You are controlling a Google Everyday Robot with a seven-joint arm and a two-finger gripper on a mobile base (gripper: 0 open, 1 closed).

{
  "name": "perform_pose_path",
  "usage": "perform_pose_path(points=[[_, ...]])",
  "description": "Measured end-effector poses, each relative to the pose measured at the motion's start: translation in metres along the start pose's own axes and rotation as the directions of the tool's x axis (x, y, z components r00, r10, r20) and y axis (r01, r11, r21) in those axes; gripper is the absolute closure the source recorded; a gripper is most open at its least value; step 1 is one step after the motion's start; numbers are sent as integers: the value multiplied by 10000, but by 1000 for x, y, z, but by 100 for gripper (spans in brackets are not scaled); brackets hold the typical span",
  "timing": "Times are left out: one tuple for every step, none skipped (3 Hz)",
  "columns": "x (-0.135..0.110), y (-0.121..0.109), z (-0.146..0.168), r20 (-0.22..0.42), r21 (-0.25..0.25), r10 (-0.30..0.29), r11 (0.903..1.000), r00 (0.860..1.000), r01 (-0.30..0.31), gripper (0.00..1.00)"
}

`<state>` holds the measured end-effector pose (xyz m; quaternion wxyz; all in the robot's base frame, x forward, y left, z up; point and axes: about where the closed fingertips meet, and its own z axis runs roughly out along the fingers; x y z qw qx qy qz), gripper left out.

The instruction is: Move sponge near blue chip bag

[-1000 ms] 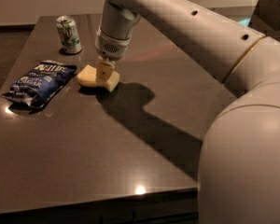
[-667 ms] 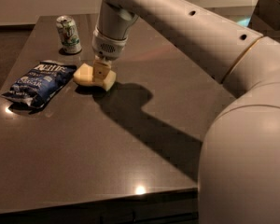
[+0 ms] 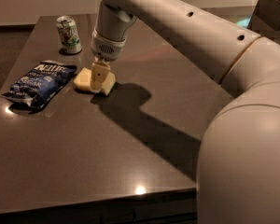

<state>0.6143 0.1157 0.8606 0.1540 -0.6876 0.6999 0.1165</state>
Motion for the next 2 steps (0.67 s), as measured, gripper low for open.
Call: perform_pose_path(points=[[0,0,1,-2,-14,-7,10000,10000,7,0],[0,0,1,-2,-15,-7,10000,10000,7,0]])
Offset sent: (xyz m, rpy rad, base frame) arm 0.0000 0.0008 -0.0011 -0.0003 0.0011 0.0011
